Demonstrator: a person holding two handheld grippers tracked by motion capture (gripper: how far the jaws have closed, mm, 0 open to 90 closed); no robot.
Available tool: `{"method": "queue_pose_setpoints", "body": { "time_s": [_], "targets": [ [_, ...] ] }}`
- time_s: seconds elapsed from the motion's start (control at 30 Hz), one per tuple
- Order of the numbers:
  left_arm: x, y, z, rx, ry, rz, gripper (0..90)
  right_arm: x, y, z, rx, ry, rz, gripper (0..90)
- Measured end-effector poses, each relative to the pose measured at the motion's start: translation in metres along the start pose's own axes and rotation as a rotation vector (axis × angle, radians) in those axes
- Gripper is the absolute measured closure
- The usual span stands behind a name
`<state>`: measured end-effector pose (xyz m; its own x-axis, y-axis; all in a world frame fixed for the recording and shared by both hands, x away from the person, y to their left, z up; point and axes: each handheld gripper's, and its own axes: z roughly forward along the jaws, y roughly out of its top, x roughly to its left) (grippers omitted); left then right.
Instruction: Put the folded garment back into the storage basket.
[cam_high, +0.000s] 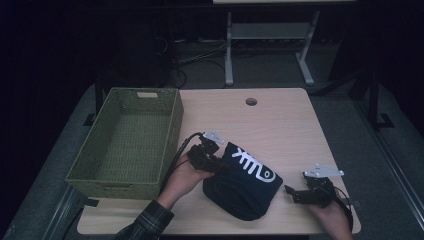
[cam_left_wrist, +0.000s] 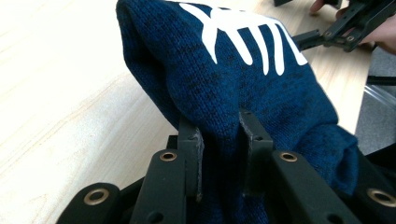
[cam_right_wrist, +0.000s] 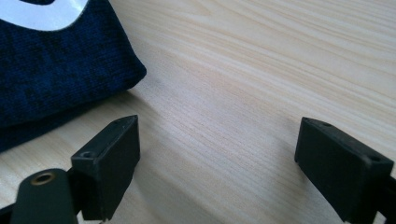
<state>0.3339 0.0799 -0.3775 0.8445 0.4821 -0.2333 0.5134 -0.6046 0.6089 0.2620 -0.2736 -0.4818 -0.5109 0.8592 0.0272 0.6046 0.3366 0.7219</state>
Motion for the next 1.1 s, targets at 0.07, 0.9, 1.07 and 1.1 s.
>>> {"method": "queue_pose_setpoints", "body": {
  "time_s": [0.07, 0.9, 1.07, 1.1],
  "targets": [
    [0.0, 0.002, -0.003, 0.0, -0.002, 0.001, 74.3, 0.0, 0.0, 0.0, -0.001, 0.0, 0.002, 13.9],
    [0.002, 0.036, -0.069, -0.011, -0.009, 0.064, 74.6, 0.0, 0.0, 0.0, -0.001, 0.0, 0.0, 14.0],
    [0.003, 0.04, -0.09, -0.006, 0.009, 0.064, 74.6, 0.0, 0.0, 0.0, -0.002, -0.001, 0.0, 14.1],
    [0.003, 0.04, -0.09, -0.006, 0.009, 0.064, 74.6, 0.0, 0.0, 0.0, -0.002, -0.001, 0.0, 14.1]
  ]
}}
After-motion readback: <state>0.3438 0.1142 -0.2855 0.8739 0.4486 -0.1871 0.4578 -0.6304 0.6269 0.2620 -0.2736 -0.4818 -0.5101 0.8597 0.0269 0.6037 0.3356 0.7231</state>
